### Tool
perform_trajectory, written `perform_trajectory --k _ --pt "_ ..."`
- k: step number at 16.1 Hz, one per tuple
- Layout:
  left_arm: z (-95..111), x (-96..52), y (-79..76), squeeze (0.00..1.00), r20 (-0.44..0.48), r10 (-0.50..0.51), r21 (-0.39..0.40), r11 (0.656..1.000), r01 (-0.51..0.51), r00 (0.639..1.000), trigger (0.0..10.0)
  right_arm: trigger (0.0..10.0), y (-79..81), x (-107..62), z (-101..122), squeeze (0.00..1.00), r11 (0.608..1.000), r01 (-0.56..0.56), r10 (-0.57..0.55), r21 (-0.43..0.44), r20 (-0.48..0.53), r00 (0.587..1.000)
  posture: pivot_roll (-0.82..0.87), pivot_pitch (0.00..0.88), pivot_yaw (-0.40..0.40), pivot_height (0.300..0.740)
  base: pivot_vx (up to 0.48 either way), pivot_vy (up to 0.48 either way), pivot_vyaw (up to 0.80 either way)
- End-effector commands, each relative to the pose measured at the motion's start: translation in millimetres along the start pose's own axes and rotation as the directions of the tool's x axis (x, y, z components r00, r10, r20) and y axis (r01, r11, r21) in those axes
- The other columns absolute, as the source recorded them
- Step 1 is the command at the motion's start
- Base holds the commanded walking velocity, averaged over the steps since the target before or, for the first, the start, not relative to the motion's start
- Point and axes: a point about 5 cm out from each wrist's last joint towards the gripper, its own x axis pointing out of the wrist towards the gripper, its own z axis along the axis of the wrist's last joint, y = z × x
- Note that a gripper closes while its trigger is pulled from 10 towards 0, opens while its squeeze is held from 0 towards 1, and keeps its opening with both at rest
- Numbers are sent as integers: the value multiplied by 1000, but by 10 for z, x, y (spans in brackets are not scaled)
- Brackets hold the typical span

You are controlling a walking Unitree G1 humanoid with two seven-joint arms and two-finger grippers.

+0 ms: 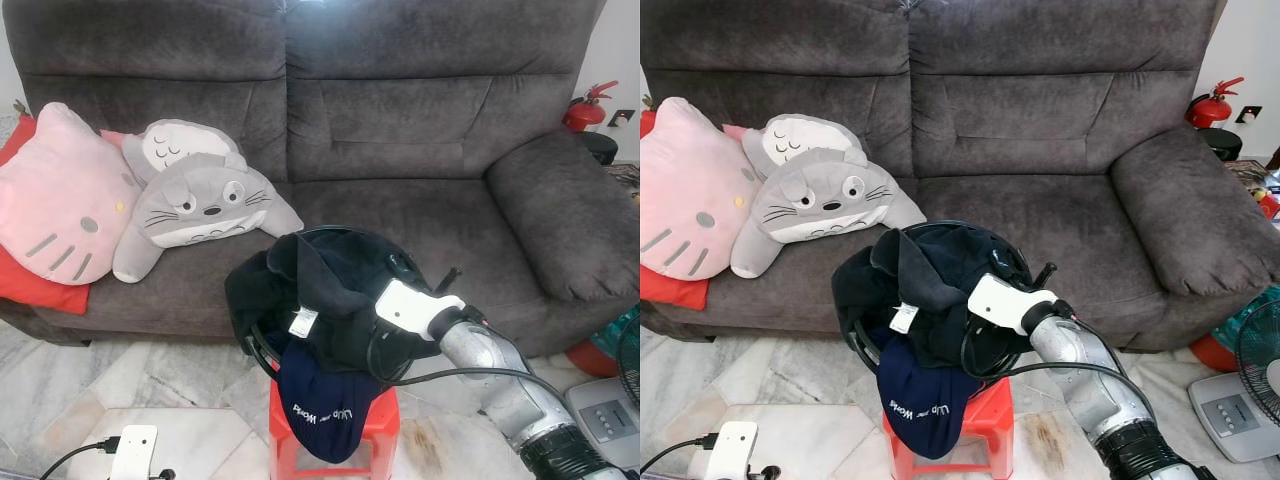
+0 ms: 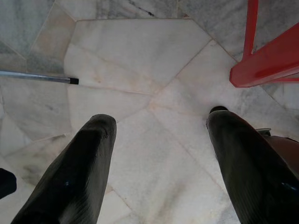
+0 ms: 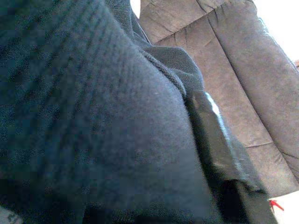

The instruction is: Hang hanger

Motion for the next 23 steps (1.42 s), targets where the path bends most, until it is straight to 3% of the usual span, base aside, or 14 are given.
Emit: perform_trajectory --k 1,6,10,13,17,21,23 --pt "-37 -9 37 0 -11 6 34 999 -5 1000 10000 0 -61 29 2 0 999 29 -28 30 -14 1000 -131 49 48 740 0 0 0" --pt "-40 -10 37 0 -11 3 39 999 -3 1000 10000 0 -336 116 167 0 966 166 -167 196 -13 986 -133 43 49 740 0 0 0" --pt "-54 -13 38 0 -14 3 40 999 -3 1000 10000 0 -654 199 409 0 885 258 -292 387 31 956 -134 17 49 740 0 0 0" --pt "-59 -13 35 0 -15 2 41 999 -1 1000 10000 0 -801 215 534 0 868 283 -339 407 69 938 -131 9 46 740 0 0 0" --pt "-74 -16 33 0 -18 2 42 999 -1 1000 10000 0 -1142 91 754 0 736 355 -497 576 103 862 -135 0 43 740 0 0 0" --pt "-91 -19 34 0 -23 0 44 999 1 1000 10000 0 -1296 -89 824 0 593 418 -609 689 44 792 -137 0 40 740 0 0 0" --pt "-97 -20 35 0 -24 2 43 999 -1 1000 10000 0 -1315 -179 907 0 569 410 -628 713 55 776 -136 0 40 740 0 0 0"
